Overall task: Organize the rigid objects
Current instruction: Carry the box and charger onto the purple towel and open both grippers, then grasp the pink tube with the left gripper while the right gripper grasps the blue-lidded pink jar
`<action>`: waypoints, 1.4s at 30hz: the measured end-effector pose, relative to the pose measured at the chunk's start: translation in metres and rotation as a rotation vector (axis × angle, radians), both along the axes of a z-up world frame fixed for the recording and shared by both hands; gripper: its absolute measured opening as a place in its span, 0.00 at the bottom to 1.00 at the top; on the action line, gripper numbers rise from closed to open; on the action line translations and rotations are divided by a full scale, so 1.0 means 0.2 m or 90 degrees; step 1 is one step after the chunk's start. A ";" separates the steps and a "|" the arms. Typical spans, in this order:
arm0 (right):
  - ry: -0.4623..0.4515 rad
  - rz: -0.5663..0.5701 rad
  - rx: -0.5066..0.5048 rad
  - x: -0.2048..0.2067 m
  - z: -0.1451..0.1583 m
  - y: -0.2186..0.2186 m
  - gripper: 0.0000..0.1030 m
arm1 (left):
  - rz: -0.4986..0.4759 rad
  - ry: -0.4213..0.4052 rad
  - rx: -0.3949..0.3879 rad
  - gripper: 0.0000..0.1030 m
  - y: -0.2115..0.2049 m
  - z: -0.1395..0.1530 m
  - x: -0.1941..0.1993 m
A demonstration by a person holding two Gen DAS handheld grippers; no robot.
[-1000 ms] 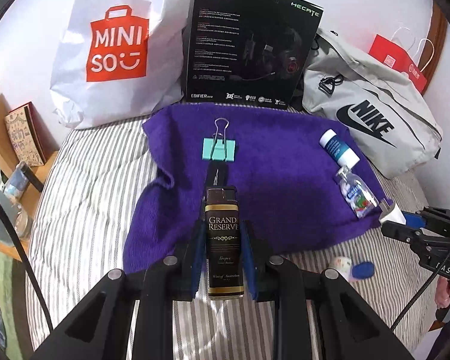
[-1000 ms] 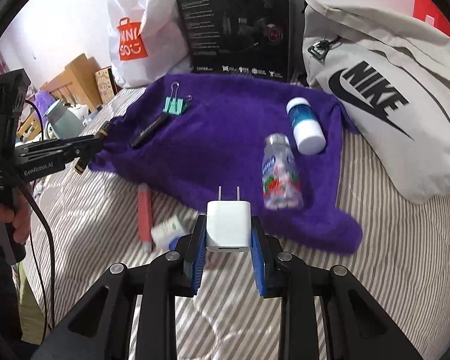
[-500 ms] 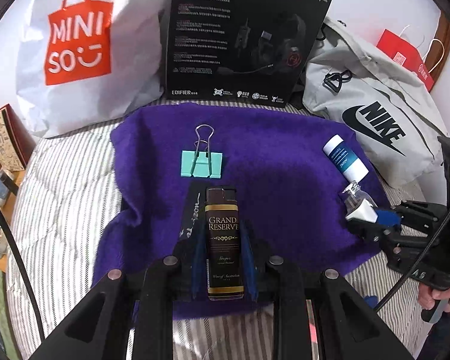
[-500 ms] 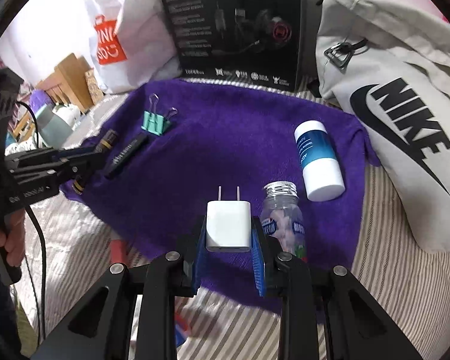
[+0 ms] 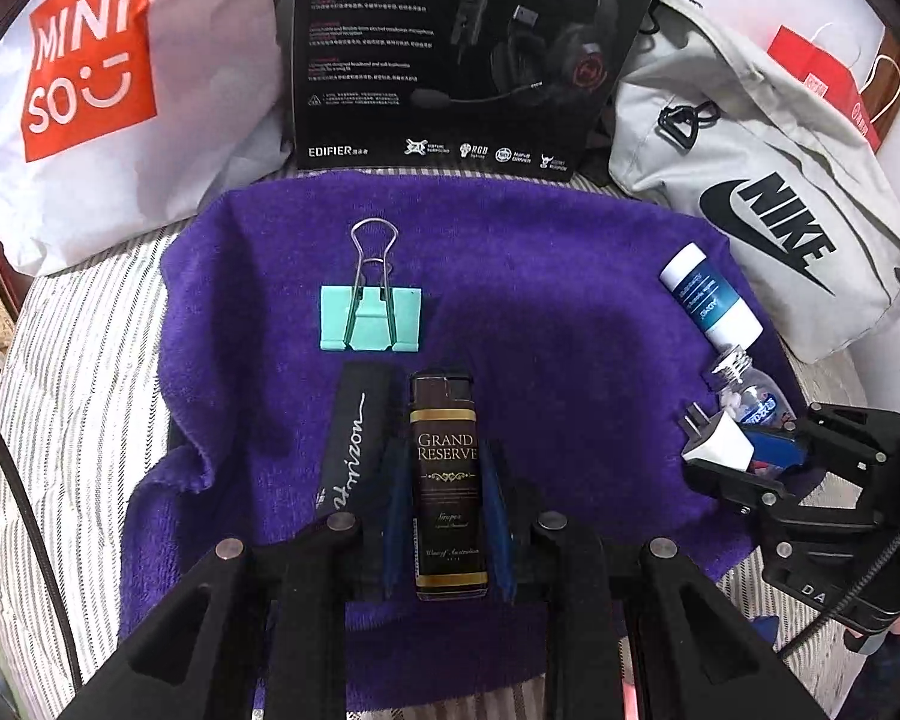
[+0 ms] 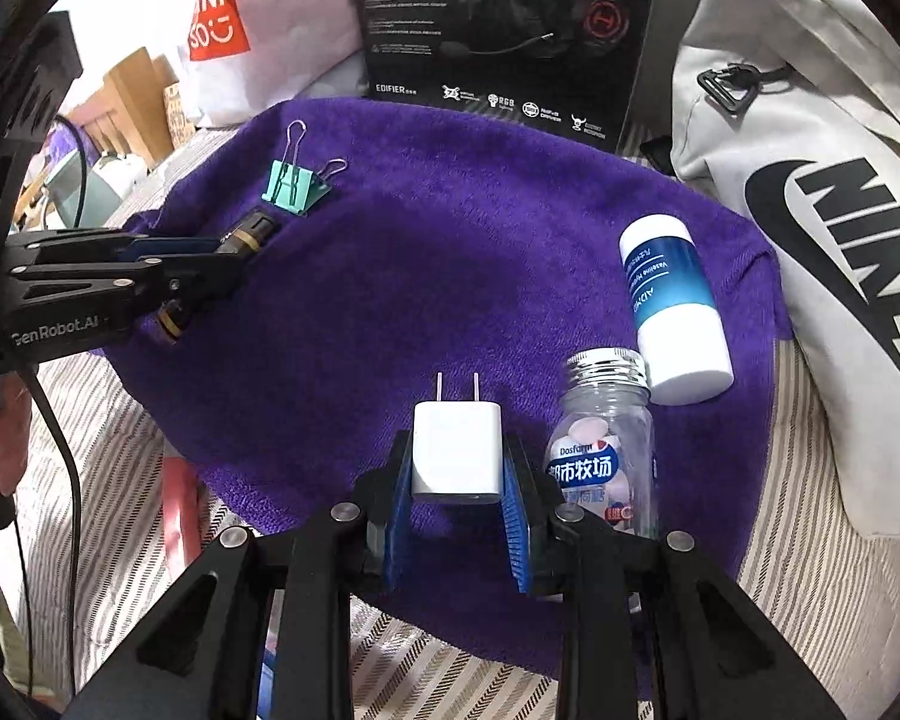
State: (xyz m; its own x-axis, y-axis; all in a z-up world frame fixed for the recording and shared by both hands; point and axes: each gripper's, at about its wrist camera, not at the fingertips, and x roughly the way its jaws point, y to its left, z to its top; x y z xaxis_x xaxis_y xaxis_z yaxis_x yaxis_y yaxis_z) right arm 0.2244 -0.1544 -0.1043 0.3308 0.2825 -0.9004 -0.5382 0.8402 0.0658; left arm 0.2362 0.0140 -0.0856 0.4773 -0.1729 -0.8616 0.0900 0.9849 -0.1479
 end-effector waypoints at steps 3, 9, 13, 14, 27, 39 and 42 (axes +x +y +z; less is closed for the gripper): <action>0.000 0.007 0.001 0.00 0.00 0.00 0.27 | -0.003 0.007 0.003 0.22 -0.01 -0.02 0.02; 0.010 0.003 0.009 0.00 0.01 -0.03 0.35 | -0.008 0.003 0.009 0.23 -0.01 0.00 0.04; 0.008 -0.009 0.025 -0.02 0.03 -0.08 0.41 | -0.013 -0.003 0.023 0.23 -0.02 0.02 0.03; 0.005 -0.012 0.026 -0.02 0.04 -0.09 0.43 | -0.013 -0.003 0.023 0.23 -0.02 0.02 0.03; -0.028 -0.086 0.045 -0.21 0.22 -0.32 0.49 | -0.005 0.008 0.011 0.33 -0.04 0.05 -0.06; -0.028 -0.119 0.051 -0.49 0.26 -0.48 0.55 | 0.029 -0.006 0.027 0.40 -0.09 0.18 -0.36; -0.014 -0.125 0.055 -0.55 0.24 -0.50 0.55 | 0.036 0.005 0.027 0.40 -0.12 0.14 -0.43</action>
State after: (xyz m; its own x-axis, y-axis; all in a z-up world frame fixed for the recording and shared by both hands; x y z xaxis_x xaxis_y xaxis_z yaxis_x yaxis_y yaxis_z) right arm 0.1144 -0.2551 -0.0559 0.4059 0.2863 -0.8679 -0.3673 0.9207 0.1320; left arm 0.1508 -0.0107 -0.0585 0.4782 -0.1091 -0.8715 0.0334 0.9938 -0.1060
